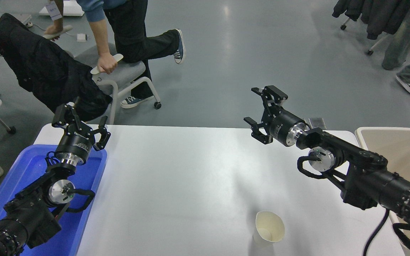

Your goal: Dispose of the paper cup in the dustbin

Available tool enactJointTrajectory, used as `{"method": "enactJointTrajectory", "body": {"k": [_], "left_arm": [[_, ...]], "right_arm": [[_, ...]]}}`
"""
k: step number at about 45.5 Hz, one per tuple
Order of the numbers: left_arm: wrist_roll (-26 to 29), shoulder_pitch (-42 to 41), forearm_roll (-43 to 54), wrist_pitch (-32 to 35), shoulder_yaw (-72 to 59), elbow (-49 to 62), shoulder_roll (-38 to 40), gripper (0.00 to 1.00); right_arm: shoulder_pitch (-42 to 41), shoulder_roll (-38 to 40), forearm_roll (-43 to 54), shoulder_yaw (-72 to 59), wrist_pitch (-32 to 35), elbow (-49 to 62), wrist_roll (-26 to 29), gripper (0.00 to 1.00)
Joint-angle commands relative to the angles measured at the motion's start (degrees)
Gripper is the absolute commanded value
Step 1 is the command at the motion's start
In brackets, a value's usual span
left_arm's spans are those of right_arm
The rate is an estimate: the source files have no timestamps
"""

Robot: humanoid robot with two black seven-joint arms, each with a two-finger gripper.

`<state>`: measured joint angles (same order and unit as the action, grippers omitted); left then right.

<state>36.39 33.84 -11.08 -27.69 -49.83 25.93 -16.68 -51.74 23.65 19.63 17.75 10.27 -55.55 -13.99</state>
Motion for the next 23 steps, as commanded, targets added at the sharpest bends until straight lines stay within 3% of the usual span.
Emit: {"method": "enactJointTrajectory", "body": {"k": [1, 14, 23], "left_arm": [[0.0, 0.0, 0.0, 0.0, 0.0, 0.0, 0.0, 1.0], [0.0, 0.0, 0.0, -0.1, 0.0, 0.0, -0.1, 1.0], [0.0, -0.1, 0.0, -0.2, -0.2, 0.0, -0.3, 1.0]], "right_arm": [[0.1, 8.5, 17.7, -5.0, 0.6, -11.5, -0.2, 0.99], [-1.1, 14.5, 38.0, -12.0, 0.6, -19.2, -0.2, 0.99], [-1.0, 17.9, 43.6, -15.5, 0.3, -21.6, -0.3, 0.99]]}}
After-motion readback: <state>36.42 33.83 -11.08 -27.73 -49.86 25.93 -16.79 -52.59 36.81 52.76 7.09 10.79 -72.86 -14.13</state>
